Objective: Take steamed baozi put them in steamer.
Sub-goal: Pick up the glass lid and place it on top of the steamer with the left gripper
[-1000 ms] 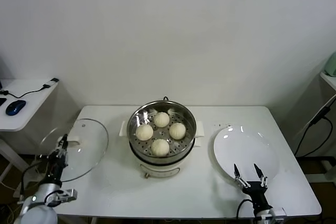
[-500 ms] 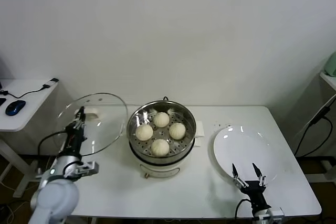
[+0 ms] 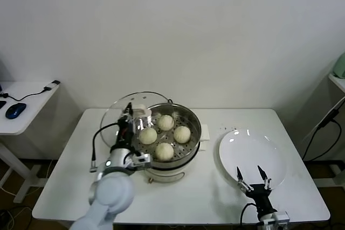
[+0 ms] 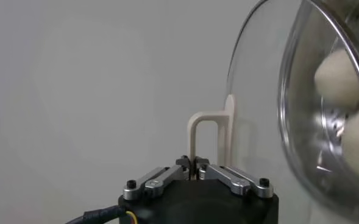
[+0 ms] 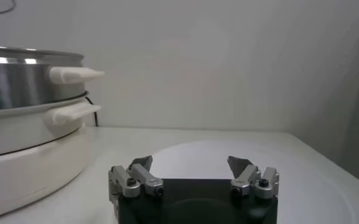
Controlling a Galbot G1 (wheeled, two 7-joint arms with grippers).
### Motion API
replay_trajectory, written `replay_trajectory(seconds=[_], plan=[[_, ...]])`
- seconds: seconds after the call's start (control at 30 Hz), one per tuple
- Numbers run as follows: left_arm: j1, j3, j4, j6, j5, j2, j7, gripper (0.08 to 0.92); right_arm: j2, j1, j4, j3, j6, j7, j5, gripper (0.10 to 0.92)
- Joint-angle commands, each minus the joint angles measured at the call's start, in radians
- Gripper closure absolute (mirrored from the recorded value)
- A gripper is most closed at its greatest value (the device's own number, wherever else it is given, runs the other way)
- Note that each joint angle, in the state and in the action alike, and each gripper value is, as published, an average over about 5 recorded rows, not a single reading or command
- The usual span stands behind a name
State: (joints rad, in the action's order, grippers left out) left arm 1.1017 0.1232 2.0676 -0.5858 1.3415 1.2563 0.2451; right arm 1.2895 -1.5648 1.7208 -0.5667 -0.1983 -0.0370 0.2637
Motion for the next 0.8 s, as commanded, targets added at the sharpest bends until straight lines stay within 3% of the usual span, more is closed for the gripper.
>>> replay_trajectory(seconds=[0.03,0.6,0.8], plan=[[-0.088,-0.163,-0.002,-0.105,0.101,0.074,0.084,0.866,0.004,0.001,-0.006,0.001,-0.005,0.003,-0.005,0.203],[-0.072,-0.211,-0.167,-0.111,0.239,0.253,0.039,0.866,-0.002,-0.007,-0.023,0.0,-0.028,0.017,0.024,0.203],[-0.058,-0.211,-0.213,-0.105,0.245,0.275,0.01,0.866,-0.002,-0.007,-0.035,-0.001,-0.037,0.02,0.025,0.202]])
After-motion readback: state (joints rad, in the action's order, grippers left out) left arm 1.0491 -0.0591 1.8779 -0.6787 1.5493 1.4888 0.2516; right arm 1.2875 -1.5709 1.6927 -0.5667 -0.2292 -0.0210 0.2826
